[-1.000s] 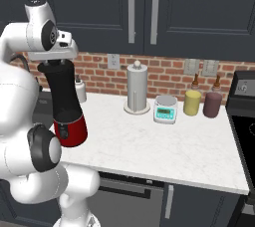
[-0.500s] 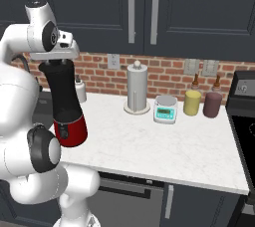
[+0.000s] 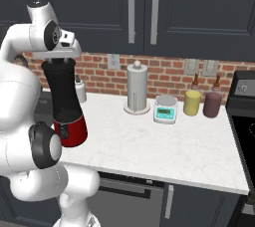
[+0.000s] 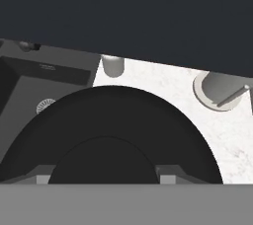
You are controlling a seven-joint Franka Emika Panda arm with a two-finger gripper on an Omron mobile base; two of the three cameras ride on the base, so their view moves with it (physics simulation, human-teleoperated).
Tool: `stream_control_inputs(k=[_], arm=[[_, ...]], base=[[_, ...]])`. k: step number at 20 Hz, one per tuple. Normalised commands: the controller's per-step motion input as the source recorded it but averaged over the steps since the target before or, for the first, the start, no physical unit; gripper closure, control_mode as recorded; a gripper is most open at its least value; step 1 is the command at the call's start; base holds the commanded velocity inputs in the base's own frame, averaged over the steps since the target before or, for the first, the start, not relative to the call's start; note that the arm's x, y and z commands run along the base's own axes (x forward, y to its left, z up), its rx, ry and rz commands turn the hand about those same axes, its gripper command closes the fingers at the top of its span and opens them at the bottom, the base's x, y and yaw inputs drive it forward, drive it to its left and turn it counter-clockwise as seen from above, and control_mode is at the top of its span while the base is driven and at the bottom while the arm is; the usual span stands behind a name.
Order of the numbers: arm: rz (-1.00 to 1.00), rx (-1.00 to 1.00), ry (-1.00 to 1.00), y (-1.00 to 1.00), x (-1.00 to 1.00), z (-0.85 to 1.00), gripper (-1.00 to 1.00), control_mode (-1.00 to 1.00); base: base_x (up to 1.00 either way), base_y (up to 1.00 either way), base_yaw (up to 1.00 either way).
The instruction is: Close the lid blender by securely placing the lid on top.
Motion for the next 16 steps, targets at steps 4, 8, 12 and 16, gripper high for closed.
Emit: stream_control_inputs(k=[4, 8, 12, 16], arm=[[-0.02, 0.0, -0.01, 0.0, 0.21, -0.19, 1.0, -1.0], [0.0, 0.0, -0.01, 0.0, 0.14, -0.25, 1.0, -1.0], [-0.01, 0.0, 0.0, 0.0, 0.07, -0.28, 1.0, -1.0], [-0.02, 0.0, 0.0, 0.0, 0.01, -0.27, 1.0, -1.0]], base=[[0.0, 0.0, 0.0], [0.0, 0.0, 0.0], [0.0, 0.0, 0.0], [0.0, 0.0, 0.0]])
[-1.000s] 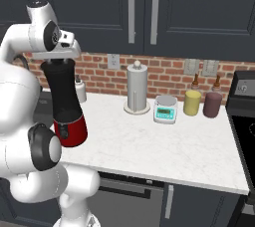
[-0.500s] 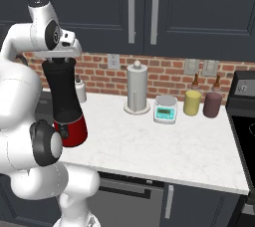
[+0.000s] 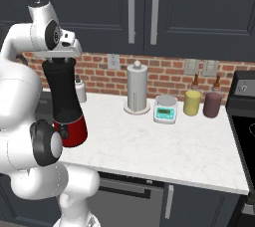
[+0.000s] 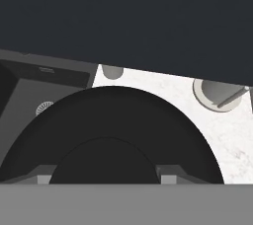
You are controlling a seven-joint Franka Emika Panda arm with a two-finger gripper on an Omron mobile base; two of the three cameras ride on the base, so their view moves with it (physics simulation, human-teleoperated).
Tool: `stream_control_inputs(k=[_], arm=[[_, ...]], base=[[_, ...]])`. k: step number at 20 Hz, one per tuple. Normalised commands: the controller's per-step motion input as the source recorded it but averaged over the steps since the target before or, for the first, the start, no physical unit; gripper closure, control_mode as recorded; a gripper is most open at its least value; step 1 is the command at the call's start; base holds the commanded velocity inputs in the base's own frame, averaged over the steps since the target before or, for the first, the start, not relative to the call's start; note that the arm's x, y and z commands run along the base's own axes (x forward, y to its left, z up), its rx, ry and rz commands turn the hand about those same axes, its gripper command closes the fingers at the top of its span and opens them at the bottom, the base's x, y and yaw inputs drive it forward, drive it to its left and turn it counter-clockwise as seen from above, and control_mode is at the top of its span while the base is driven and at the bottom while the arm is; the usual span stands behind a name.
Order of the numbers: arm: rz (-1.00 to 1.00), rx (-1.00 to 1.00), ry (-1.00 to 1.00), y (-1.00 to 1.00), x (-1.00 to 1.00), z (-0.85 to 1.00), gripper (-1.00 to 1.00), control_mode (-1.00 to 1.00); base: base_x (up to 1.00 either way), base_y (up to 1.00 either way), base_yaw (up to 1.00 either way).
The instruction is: Close the lid blender by securely placing the lid on top.
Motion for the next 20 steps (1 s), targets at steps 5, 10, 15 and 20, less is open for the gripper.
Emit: stream_control_inputs(k=[5, 10, 15, 20], arm=[[-0.02, 0.0, 0.0, 0.0, 0.0, -0.27, 1.0, -1.0], [-0.02, 0.0, 0.0, 0.0, 0.0, -0.22, 1.0, -1.0], [-0.03, 0.0, 0.0, 0.0, 0.0, -0.18, 1.0, -1.0], [-0.03, 0.0, 0.0, -0.03, -0.02, -0.08, 1.0, -1.0]], base=[[0.0, 0.0, 0.0], [0.0, 0.0, 0.0], [0.0, 0.0, 0.0], [0.0, 0.0, 0.0]])
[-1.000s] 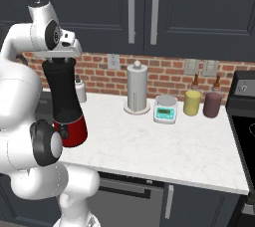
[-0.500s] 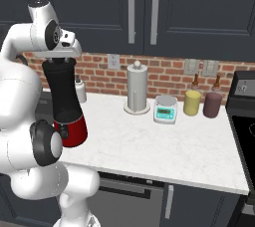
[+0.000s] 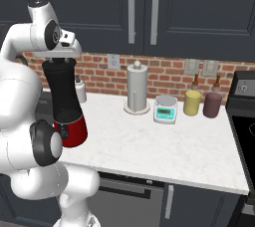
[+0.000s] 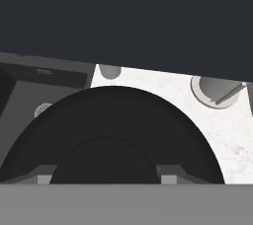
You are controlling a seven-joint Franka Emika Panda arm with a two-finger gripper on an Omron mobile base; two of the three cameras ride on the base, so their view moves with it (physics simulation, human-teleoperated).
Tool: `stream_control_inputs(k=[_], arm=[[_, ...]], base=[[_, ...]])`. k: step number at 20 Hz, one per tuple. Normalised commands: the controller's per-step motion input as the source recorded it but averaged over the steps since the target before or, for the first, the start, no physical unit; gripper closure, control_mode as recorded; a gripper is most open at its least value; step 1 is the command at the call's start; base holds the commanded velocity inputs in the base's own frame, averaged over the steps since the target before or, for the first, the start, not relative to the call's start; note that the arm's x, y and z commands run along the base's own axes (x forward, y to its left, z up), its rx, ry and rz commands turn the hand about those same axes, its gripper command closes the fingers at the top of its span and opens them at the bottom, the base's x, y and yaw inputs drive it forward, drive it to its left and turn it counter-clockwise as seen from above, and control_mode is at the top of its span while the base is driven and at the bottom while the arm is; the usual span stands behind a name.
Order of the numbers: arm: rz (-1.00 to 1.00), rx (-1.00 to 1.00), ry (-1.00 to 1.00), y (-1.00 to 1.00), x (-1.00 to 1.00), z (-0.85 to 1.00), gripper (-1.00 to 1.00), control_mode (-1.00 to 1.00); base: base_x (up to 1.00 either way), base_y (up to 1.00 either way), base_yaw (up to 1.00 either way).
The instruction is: Close the lid blender by securely placing the lid on top.
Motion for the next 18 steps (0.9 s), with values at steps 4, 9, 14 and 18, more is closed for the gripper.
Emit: stream_control_inputs(k=[4, 9, 14, 18], arm=[[-0.03, 0.0, 0.02, -0.06, -0.07, -0.05, 1.0, -1.0], [-0.03, 0.0, 0.03, -0.07, -0.12, -0.01, 1.0, -1.0], [-0.01, 0.0, 0.03, -0.02, -0.12, -0.02, 1.0, -1.0], [0.0, 0.0, 0.03, 0.0, -0.11, -0.03, 1.0, -1.0]], base=[[0.0, 0.0, 0.0], [0.0, 0.0, 0.0], [0.0, 0.0, 0.0], [0.0, 0.0, 0.0]])
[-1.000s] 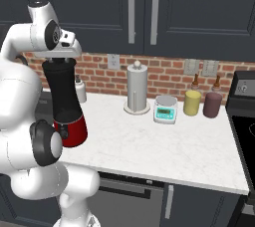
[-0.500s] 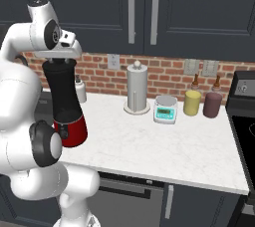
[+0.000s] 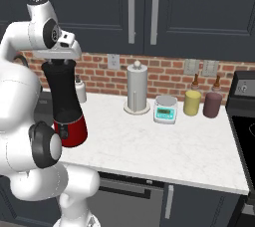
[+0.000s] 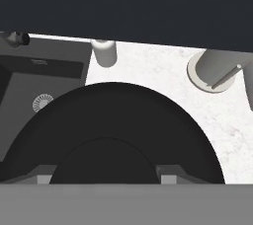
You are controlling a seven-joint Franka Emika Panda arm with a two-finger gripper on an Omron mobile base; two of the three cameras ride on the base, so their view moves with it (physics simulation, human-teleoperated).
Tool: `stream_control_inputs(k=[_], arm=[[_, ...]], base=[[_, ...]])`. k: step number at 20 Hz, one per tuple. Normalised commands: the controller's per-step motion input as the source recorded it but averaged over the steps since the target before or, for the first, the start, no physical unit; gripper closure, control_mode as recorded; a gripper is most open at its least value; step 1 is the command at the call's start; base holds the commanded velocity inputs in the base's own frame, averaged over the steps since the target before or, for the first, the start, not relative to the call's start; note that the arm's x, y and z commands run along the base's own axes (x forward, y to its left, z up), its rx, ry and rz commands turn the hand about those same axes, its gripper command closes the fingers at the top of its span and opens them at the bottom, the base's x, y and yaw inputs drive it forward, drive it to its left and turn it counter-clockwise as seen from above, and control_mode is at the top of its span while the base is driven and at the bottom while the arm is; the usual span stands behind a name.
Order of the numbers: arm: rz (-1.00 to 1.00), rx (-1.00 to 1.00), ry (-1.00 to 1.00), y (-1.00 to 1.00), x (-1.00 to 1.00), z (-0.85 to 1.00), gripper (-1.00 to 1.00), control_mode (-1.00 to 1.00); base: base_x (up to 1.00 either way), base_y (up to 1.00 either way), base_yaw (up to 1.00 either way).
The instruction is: Close the lid blender by securely placing the lid on top.
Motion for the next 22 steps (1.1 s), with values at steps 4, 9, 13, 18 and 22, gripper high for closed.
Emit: stream_control_inputs(k=[4, 9, 13, 18, 22], arm=[[0.0, 0.0, 0.01, 0.0, -0.01, -0.06, 1.0, -1.0], [0.0, 0.0, 0.0, 0.0, 0.0, -0.11, 1.0, -1.0], [0.0, 0.0, 0.0, 0.0, 0.0, -0.14, -1.0, -1.0], [0.0, 0.0, 0.0, 0.0, 0.0, -0.11, -1.0, -1.0], [0.0, 0.0, 0.0, 0.0, 0.0, -0.01, -1.0, -1.0]], base=[[0.0, 0.0, 0.0], [0.0, 0.0, 0.0], [0.0, 0.0, 0.0], [0.0, 0.0, 0.0], [0.0, 0.0, 0.0]])
